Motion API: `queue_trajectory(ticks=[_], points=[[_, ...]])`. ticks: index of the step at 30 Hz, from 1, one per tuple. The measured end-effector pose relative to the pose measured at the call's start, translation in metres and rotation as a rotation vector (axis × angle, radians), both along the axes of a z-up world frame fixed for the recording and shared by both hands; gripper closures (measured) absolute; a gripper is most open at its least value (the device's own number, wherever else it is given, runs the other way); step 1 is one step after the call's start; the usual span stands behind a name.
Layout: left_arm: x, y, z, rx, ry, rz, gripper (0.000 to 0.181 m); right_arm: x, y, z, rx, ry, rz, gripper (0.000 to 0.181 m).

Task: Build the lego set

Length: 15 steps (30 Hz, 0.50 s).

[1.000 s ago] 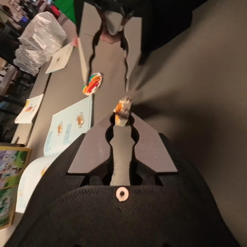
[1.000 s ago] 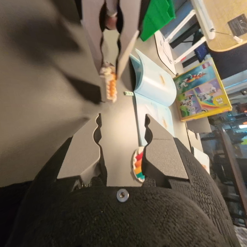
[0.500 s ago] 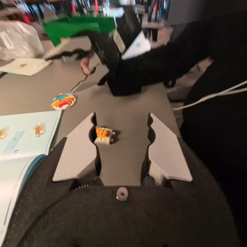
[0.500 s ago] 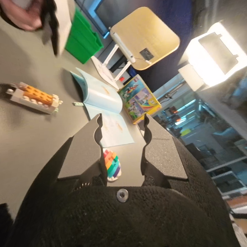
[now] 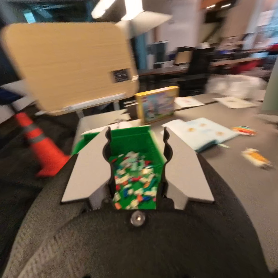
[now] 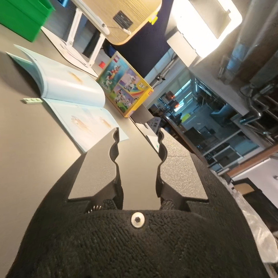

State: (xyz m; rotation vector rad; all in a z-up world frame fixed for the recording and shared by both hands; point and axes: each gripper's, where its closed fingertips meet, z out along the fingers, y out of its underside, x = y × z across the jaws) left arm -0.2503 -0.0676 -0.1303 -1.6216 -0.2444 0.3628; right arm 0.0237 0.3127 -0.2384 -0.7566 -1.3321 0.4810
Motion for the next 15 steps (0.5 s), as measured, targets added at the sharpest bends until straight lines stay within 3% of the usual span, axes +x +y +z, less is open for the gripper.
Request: queue_trajectory(ticks=[2,6,11,15], points=[[-0.036,-0.027,-0.009,-0.02,-0.056,0.111,0.112,0.001,0.008,0.001,-0.011,0.011,-0.039,0.131],[-0.069,-0.047,-0.042,-0.12,-0.176,0.143,0.112,0.004,0.022,0.003,-0.047,0.035,-0.107,0.132],[-0.057,-0.031,-0.104,-0.472,-0.283,-0.069,0.116,0.02,0.048,0.018,-0.13,0.153,-0.206,0.135],[-0.046,-0.014,-0.131,-0.62,-0.299,-0.188,0.129,0.027,0.063,0.017,-0.208,0.175,-0.264,0.135]])
